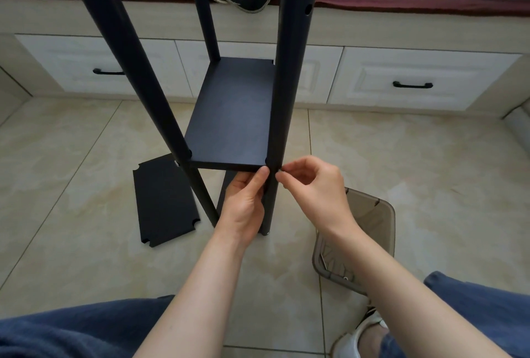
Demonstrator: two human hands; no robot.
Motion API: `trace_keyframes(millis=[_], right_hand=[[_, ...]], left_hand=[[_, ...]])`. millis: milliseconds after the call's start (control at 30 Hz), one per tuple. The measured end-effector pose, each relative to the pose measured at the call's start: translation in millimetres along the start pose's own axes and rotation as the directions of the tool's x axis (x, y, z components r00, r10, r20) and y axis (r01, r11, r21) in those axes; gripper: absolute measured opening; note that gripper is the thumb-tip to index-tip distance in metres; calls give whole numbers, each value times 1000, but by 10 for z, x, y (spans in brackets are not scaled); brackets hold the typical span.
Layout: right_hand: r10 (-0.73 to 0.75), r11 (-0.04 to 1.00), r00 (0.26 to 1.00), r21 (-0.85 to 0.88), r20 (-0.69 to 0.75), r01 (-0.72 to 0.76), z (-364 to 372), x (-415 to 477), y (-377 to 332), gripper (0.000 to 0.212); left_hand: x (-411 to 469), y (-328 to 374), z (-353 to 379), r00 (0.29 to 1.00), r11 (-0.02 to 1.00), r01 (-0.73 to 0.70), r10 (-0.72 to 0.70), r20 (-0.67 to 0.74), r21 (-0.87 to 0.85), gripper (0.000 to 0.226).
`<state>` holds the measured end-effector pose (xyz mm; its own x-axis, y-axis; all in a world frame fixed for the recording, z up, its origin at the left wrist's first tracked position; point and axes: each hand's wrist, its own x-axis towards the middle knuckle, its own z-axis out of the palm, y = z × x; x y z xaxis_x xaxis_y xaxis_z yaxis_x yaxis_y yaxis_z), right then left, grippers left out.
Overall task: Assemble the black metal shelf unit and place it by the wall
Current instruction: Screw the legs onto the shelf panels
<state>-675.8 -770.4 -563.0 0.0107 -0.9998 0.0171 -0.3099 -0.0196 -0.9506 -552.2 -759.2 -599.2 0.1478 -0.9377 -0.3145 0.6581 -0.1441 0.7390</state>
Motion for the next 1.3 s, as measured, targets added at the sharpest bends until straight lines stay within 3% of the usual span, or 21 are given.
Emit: trace_keyframes(millis=[300,467,567,700,867,1067,1300], right_hand=[[-31,1000,1000,0,-7,31,-3,-19,7,15],[-23,999,1000,42,-4,23,-3,-32,-14,15],[3,996,999,89,45,-7,-23,-21,-41,14],[29,991,995,128,95,-41,-52,17,-36,11],[90,985,993,143,71,-100,-50,9,-44,15],[-17,1000,1000,-24,16,17,-9,-22,-48,13],[-103,983,995,-151,10,103,0,-37,-38,11]], left_hand=[[6,-22,-6,1000,999,2,-2,-2,-40,58],[-3,-5,-46,999,999,24,-23,22,-26,51],[-5,12,-40,999,1000,6,-6,33,-2,44],[-9,18,-7,1000,999,-21,20,20,35,52],[-35,37,19,999,999,-19,18,27,43,50],[-40,35,57,1000,1000,-19,19,-12,8,60],[-45,17,67,1000,999,-10,9,-14,-51,52]])
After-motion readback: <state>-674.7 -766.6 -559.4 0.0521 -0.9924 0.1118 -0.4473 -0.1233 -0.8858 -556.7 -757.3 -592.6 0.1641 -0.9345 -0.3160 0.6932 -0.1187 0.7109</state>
